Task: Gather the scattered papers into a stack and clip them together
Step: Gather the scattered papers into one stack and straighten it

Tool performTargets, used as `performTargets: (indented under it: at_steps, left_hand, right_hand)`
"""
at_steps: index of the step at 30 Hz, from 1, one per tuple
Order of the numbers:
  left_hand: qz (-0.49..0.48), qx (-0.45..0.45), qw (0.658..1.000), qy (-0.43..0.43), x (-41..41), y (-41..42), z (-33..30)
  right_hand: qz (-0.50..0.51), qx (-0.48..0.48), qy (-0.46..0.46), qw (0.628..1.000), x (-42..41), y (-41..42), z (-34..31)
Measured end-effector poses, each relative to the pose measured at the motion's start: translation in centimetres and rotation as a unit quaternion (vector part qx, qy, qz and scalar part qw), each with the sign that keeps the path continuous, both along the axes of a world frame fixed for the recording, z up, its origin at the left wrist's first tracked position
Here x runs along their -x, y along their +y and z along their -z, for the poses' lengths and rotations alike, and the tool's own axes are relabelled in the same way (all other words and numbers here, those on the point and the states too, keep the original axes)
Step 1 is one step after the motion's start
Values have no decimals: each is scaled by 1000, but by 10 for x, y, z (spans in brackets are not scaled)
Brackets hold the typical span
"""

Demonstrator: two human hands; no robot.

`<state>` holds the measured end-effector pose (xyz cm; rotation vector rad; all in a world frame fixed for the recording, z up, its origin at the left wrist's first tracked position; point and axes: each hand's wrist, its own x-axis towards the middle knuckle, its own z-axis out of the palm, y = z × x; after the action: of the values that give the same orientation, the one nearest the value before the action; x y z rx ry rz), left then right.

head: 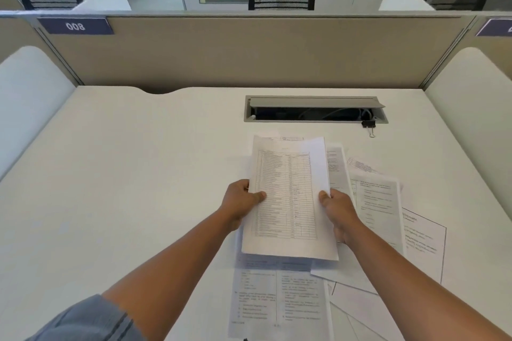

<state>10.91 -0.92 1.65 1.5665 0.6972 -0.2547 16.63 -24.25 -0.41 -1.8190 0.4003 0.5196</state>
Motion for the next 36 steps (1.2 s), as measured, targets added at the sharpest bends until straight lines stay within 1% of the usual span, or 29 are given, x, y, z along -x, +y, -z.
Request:
performTargets:
  at_steps: [4,6,10,13,15,19,22,24,26,31,34,36]
  left_hand:
    - [-47,-55,997,13,-16,1,7]
    - [-78,-66,995,21,-25,5,10]
    - [-92,-34,994,52,-46,12,5]
    - [-130,6,988,84,-57,17,5]
    - [-136,11,986,97,-63,19,5]
    - [-108,3,989,97,-70,17,9]
    - [-80,-44,992,90,-72,15,13]
    - [-90,-79,991,57,-71,15,11]
    - [-95,-135,986,16,-69,18,0]
    - [-63,-299,950,-62,-60,29,-58]
    - [-18,-349,932,-94,-51,38,-85]
    - [5,-356,929,-104,-43,42,-96]
  right_hand:
    - [13,31,-3,999,-13,-9,4]
    - [11,51,1,999,-17,-14,8]
    - [4,63,9,998,-18,-16,12]
    - [4,61,16,998,-20,-15,12]
    - [3,56,25,998,-22,-16,13]
    - [-1,48,30,998,-24,-19,14]
    - [-1,42,32,999,-24,-20,15]
    - [-2,42,27,999,-25,-20,14]
    - [3,46,21,999,-25,-21,17]
    - [7,58,10,998,-22,-18,19]
    - [11,59,-5,998,-19,-16,16]
    - [14,57,-16,998,-15,-14,14]
